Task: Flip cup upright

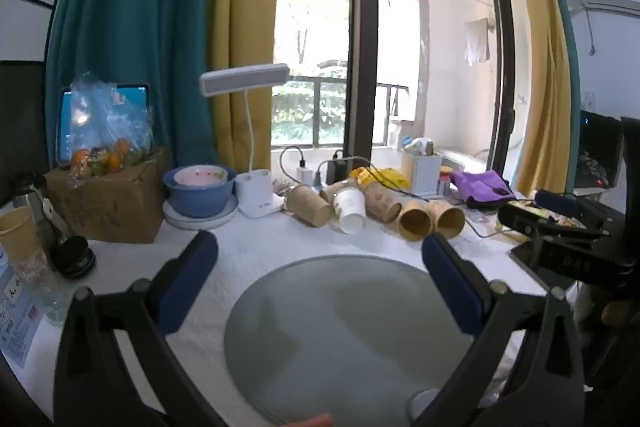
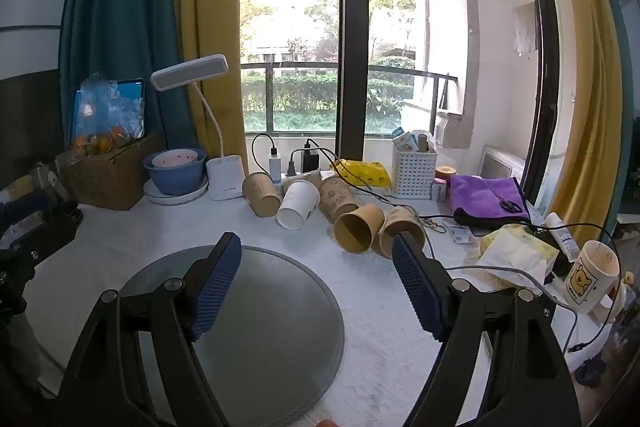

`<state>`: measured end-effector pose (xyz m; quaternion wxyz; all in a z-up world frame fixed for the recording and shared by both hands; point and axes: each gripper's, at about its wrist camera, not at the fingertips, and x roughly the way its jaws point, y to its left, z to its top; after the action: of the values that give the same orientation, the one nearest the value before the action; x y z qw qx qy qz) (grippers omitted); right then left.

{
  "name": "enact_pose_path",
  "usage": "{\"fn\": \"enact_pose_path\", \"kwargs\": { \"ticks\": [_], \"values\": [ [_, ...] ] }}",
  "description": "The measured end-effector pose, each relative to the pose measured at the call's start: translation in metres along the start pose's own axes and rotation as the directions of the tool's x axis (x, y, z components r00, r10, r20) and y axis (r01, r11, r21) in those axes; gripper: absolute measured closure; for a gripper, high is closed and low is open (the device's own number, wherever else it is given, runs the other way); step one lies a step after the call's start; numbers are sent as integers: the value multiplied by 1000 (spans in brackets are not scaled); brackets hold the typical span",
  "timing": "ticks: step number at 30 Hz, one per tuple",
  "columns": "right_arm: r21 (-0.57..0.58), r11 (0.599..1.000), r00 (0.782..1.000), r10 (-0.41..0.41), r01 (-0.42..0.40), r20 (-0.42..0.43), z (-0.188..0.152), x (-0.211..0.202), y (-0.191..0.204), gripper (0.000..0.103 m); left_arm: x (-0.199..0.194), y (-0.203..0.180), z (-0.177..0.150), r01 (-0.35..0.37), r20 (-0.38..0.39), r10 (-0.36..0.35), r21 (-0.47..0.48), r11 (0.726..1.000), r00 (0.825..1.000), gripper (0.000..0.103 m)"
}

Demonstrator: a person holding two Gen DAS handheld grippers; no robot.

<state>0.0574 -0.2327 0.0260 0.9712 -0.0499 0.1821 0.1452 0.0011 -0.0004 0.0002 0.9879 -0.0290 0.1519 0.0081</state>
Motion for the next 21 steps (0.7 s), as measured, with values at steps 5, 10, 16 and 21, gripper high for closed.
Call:
{"fn": "enact_pose_path", "kwargs": {
  "ticks": [5,10,16,21],
  "values": [
    [6,1000,1000,2,-2,7,0,-1,0,23,7,1,1,0,-4,0,-5,1000,1000,0],
    [3,1000,1000,1,-1,11,1,-3,0,23,1,-1,2,-1,19,1,-1,1000,1000,0],
    [0,1000,1000,-2,2,14,1,-3,-1,23,-1,1,2,2,26,-1,-11,1000,1000,0],
    [0,1000,1000,-1,1,12,1,-3,0,23,-2,1,0,2,27,-1,-12,1000,1000,0]
  ]
}}
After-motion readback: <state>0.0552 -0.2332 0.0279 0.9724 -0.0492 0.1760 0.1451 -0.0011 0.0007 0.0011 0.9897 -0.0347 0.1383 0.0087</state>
